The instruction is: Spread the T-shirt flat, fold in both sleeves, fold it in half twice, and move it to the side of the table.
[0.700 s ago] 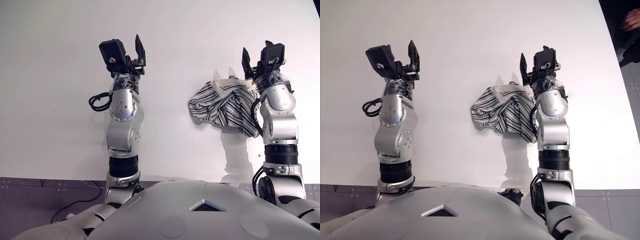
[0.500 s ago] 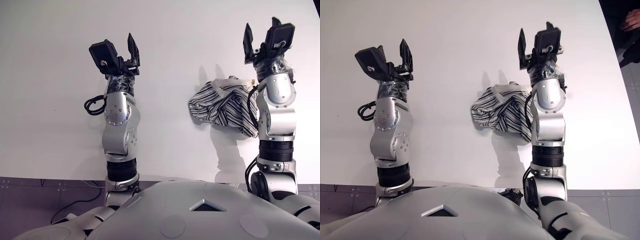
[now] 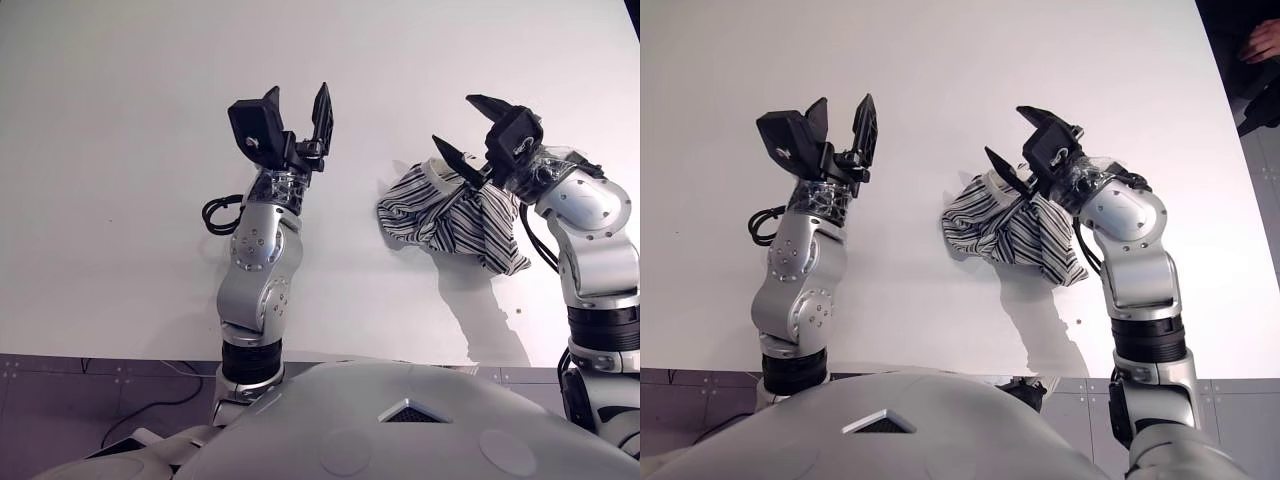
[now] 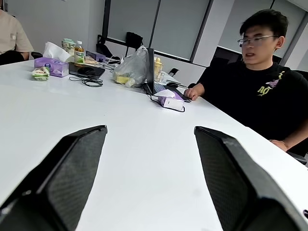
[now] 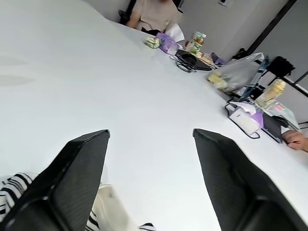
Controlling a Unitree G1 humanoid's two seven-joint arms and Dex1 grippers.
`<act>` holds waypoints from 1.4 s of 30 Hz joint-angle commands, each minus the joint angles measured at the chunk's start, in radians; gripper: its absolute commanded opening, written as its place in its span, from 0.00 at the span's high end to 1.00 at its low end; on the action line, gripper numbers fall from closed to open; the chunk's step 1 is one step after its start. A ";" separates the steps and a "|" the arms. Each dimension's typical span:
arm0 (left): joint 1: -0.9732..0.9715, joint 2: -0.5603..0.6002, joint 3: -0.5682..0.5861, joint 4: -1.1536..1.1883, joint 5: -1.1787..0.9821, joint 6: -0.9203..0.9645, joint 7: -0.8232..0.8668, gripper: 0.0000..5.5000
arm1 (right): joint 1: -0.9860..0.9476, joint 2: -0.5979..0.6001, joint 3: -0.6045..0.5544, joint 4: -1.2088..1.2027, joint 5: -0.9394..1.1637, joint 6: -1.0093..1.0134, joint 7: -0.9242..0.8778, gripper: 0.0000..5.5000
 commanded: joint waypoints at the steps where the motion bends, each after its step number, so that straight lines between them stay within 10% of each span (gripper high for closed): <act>1: 0.008 0.001 0.031 -0.008 -0.015 0.029 -0.011 0.39 | 0.032 0.038 -0.043 -0.020 0.050 0.058 -0.040 0.42; 18: 0.019 -0.018 0.063 -0.015 0.121 0.061 0.089 0.39 | 0.014 0.175 -0.077 0.023 -0.049 0.069 -0.326 0.42; 32: 0.065 0.034 0.072 -0.057 0.009 0.080 -0.069 0.39 | -0.107 -0.184 0.007 0.035 0.161 0.049 0.367 0.42; 42: 0.073 0.087 0.040 -0.080 0.010 0.134 -0.128 0.39 | 0.025 -0.288 0.332 0.133 -0.349 -0.230 0.342 0.42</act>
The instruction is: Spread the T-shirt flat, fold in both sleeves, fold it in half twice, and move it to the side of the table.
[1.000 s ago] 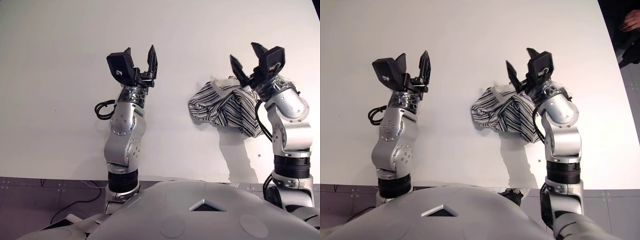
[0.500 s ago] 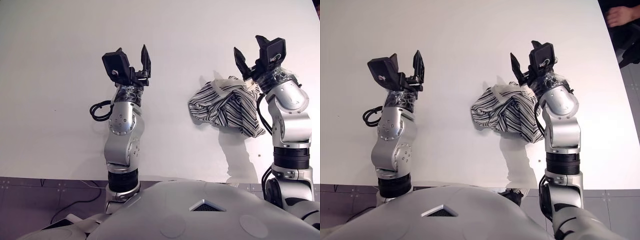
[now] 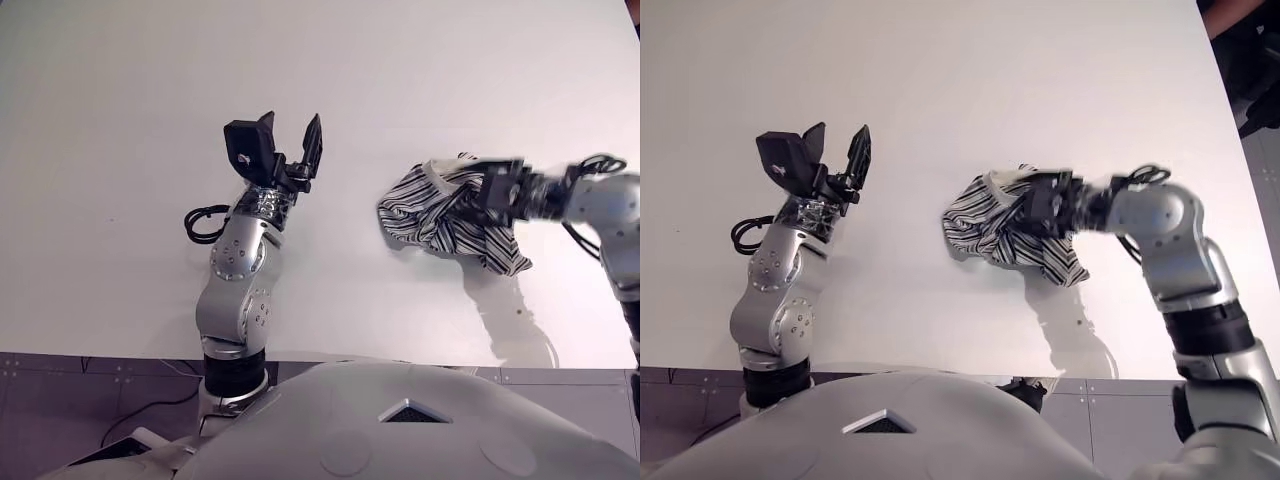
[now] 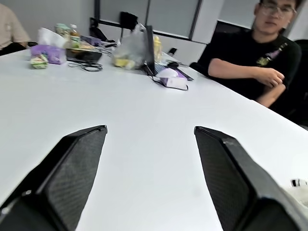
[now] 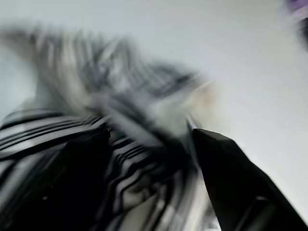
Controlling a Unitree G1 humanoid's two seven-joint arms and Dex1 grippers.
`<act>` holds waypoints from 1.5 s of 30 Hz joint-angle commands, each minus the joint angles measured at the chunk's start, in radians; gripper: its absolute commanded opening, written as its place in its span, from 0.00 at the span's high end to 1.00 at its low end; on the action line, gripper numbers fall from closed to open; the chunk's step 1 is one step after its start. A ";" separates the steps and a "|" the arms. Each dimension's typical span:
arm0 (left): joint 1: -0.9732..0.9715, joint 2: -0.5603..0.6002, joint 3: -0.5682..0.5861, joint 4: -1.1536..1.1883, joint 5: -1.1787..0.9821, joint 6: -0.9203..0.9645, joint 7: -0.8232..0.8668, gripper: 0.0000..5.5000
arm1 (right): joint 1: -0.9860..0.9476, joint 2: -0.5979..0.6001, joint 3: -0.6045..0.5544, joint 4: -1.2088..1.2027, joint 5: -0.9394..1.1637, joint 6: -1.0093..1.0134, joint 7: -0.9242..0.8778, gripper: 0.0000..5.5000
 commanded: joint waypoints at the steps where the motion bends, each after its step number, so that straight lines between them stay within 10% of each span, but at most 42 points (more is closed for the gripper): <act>1: -0.006 0.015 -0.006 -0.009 0.003 0.025 -0.009 0.39 | -0.005 0.140 0.170 0.015 -0.167 0.015 -0.082 0.42; 8: -0.003 0.085 0.038 -0.027 0.011 0.059 -0.032 0.39 | -0.076 0.495 0.220 -0.043 -0.184 0.243 -0.284 0.42; 17: 0.055 0.371 0.146 0.013 -0.051 0.029 -0.326 0.39 | -0.157 0.276 -0.235 -0.138 0.267 0.495 -0.057 0.42; 36: -0.206 0.342 0.097 0.474 -0.191 0.133 -0.511 0.46 | -0.107 0.358 -0.177 0.143 0.262 0.581 -0.226 0.42; 45: -0.256 0.340 0.013 0.598 -0.142 0.124 -0.547 0.71 | -0.093 0.377 -0.098 0.221 0.187 0.503 -0.285 0.70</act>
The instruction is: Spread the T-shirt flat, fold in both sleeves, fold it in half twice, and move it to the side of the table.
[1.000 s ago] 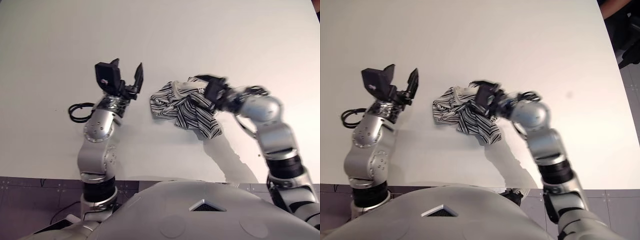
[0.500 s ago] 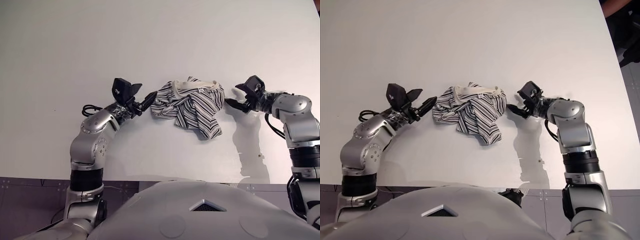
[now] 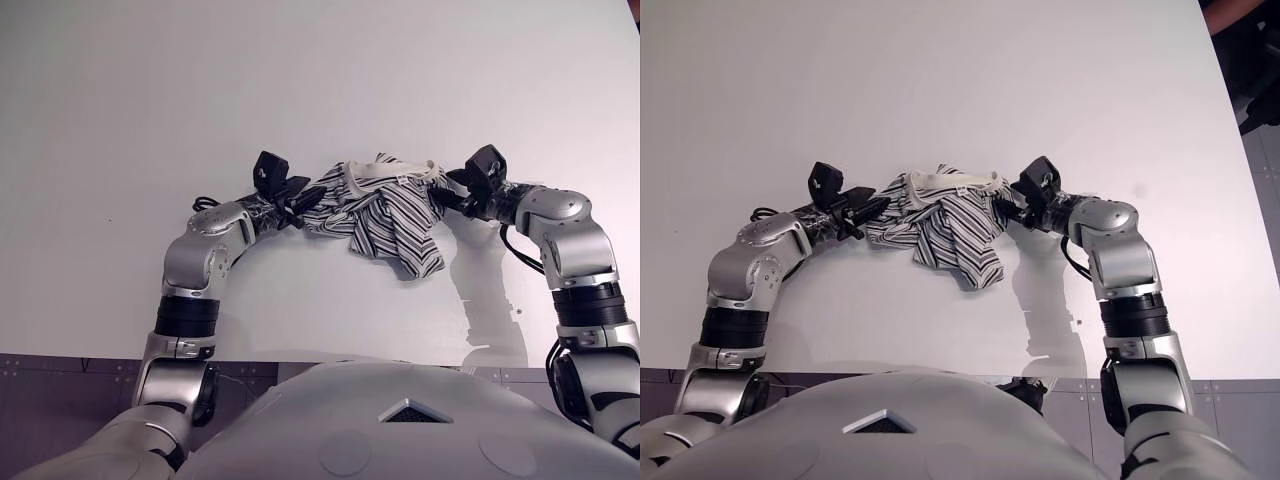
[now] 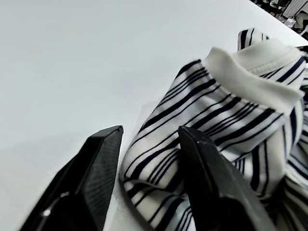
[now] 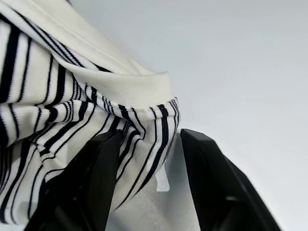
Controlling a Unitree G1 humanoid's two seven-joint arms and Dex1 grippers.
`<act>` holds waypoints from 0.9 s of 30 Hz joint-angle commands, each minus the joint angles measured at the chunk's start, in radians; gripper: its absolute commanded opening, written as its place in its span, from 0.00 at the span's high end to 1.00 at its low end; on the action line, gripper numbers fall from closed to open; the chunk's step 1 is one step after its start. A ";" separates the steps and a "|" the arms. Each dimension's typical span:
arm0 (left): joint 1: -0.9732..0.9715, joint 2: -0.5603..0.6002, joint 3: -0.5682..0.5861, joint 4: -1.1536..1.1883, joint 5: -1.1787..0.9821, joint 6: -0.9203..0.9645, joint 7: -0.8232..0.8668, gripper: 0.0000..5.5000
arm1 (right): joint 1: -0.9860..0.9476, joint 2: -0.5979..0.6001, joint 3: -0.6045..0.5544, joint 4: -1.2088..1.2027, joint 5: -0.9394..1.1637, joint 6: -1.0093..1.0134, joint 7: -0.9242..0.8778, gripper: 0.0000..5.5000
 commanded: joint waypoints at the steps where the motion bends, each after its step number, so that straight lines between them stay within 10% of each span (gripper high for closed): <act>1: -0.035 0.006 -0.006 0.034 0.023 -0.003 -0.008 0.74 | 0.004 0.008 0.030 0.032 -0.038 -0.018 -0.034 0.74; 9: -0.021 0.016 0.016 0.035 0.048 -0.005 0.026 0.96 | 0.017 0.014 0.020 0.018 -0.025 -0.027 -0.065 0.98; 27: -0.291 0.010 0.285 -0.217 0.008 -0.246 0.184 0.98 | -0.360 0.162 -0.340 -0.100 0.416 -0.030 -0.150 0.98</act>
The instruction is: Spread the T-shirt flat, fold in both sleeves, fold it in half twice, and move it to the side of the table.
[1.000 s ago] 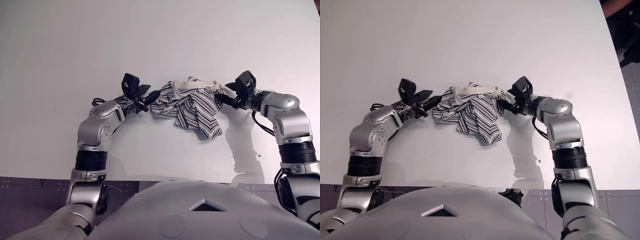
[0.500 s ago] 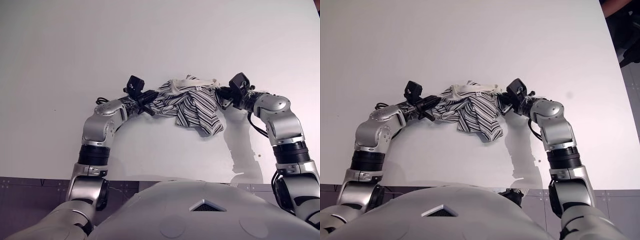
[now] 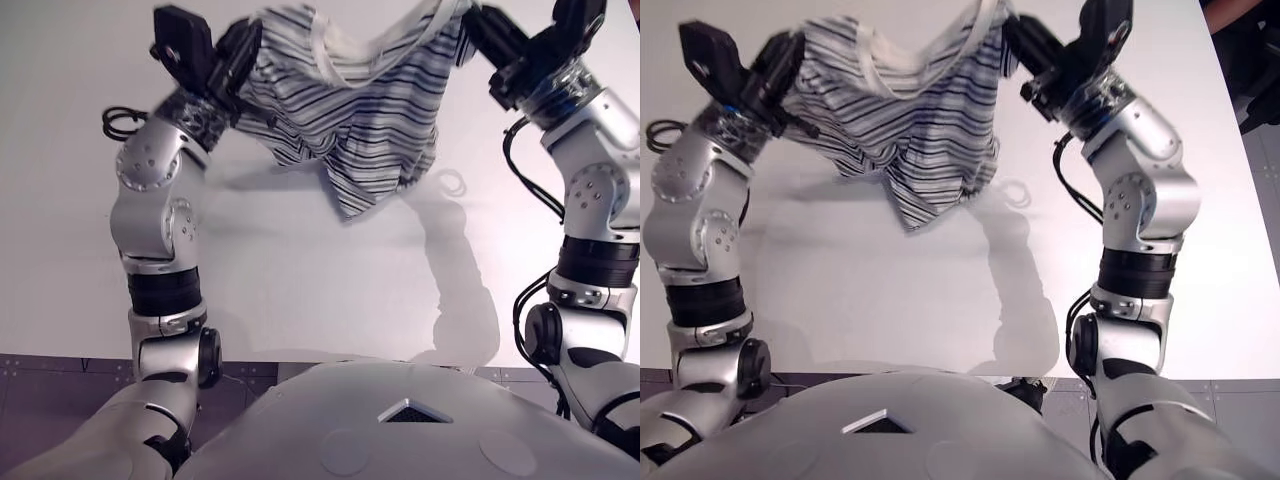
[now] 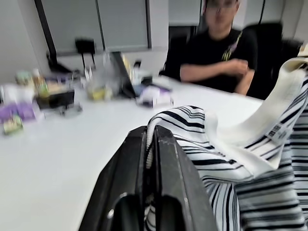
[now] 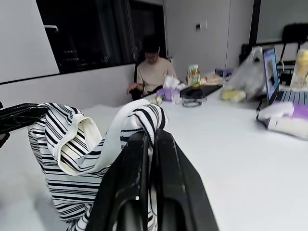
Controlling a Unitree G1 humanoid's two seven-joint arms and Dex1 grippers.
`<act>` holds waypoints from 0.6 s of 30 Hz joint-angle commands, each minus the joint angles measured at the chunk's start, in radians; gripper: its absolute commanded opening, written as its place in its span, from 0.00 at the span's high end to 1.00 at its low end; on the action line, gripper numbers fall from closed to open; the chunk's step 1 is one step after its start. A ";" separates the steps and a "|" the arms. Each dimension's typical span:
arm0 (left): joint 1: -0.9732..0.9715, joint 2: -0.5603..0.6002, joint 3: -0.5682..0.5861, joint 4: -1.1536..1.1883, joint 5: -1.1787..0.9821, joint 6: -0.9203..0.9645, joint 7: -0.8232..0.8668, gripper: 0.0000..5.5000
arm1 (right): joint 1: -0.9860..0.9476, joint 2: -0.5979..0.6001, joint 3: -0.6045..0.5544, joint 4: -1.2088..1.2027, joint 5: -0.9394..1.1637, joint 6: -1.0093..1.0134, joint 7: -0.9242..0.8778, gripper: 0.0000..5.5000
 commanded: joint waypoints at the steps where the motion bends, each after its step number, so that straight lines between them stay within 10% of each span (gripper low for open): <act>1: -0.086 0.031 0.061 0.001 -0.025 -0.019 0.013 0.98 | -0.077 0.000 -0.043 0.018 0.024 -0.035 -0.027 0.98; 11: -0.232 0.018 0.177 -0.031 -0.165 0.002 0.067 0.98 | -0.200 0.050 -0.170 0.011 0.214 -0.034 -0.101 0.98; 18: -0.049 0.147 0.266 -0.414 -0.608 0.219 -0.033 0.98 | -0.045 -0.146 -0.327 -0.280 0.680 0.185 0.085 0.98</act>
